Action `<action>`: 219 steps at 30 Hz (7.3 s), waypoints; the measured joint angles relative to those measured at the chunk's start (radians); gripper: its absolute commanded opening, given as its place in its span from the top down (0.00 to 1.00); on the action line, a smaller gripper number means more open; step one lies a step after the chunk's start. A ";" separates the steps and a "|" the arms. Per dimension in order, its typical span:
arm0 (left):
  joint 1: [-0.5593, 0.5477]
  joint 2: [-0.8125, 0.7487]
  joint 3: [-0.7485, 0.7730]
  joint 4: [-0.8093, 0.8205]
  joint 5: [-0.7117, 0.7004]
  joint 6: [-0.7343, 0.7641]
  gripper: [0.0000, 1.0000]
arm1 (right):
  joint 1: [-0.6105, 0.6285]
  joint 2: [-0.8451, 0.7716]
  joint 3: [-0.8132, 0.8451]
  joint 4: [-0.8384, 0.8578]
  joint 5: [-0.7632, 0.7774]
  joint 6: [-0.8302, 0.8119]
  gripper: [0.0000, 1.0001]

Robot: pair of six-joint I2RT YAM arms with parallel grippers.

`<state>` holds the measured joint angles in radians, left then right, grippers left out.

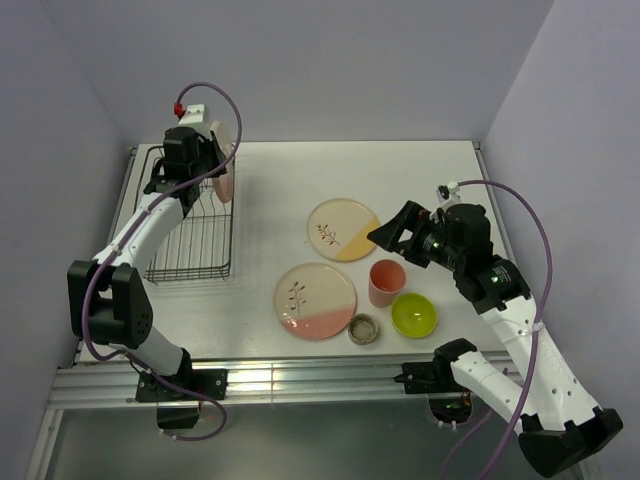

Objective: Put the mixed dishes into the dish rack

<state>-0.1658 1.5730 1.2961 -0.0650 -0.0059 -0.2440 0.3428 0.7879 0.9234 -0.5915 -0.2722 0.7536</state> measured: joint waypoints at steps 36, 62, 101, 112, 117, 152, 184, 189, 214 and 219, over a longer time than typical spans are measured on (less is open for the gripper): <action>-0.082 0.150 0.031 0.048 -0.225 0.061 0.32 | 0.000 0.015 -0.050 0.031 -0.010 -0.004 0.09; -0.084 -0.135 0.033 -0.023 -0.172 -0.034 0.01 | 0.002 -0.031 -0.092 -0.042 0.092 -0.019 0.10; -0.775 -0.410 -0.034 -0.192 -0.176 -0.135 0.05 | 0.002 -0.175 -0.377 -0.568 0.452 0.583 0.36; -0.792 -0.465 -0.034 -0.198 -0.175 -0.134 0.05 | 0.006 -0.081 -0.365 -0.574 0.443 0.538 0.37; -0.794 -0.463 -0.034 -0.197 -0.174 -0.134 0.05 | 0.006 -0.082 -0.325 -0.595 0.470 0.536 0.38; -0.805 -0.517 -0.082 -0.205 -0.167 -0.117 0.05 | 0.008 0.290 -0.284 -0.333 0.481 0.618 1.00; -1.152 -0.407 -0.171 0.005 -0.210 -0.165 0.02 | 0.008 -0.101 0.168 -0.279 0.238 0.401 1.00; -1.276 -0.308 -0.110 0.054 -0.400 -0.123 0.01 | 0.008 -0.102 0.132 -0.166 0.108 0.477 1.00; -1.287 -0.185 0.028 -0.089 -0.591 -0.035 0.01 | 0.008 -0.131 -0.001 0.003 -0.180 0.697 1.00; -1.255 -0.226 0.043 -0.138 -0.542 -0.069 0.01 | 0.008 -0.128 -0.001 0.038 -0.209 0.723 1.00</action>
<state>-1.4208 1.3468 1.3388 -0.2035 -0.5476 -0.3130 0.3508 0.6598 0.9226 -0.5537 -0.4812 1.4769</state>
